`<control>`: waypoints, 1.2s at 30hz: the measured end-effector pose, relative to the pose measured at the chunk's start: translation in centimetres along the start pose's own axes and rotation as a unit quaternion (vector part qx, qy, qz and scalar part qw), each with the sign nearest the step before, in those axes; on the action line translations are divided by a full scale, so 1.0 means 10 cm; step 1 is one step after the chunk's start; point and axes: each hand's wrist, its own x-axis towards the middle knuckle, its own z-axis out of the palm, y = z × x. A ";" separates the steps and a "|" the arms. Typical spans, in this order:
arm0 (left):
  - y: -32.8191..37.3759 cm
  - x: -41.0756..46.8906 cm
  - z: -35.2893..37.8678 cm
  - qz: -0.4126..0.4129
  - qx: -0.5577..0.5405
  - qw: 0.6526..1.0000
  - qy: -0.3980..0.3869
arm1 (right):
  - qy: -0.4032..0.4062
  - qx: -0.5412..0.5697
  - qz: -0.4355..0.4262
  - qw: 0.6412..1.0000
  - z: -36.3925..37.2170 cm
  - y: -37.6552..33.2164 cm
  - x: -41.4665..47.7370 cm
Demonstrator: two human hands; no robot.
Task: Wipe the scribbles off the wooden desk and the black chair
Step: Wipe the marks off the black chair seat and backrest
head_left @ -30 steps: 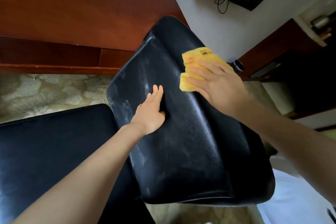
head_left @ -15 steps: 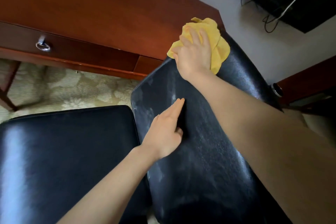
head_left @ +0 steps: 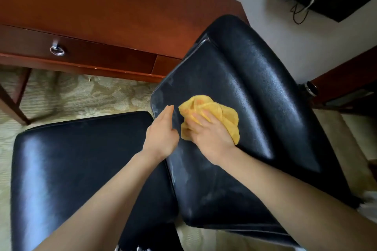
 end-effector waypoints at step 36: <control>-0.33 -0.08 0.02 0.009 0.040 0.997 -0.058 | -0.003 -0.022 0.084 0.996 -0.25 0.06 0.25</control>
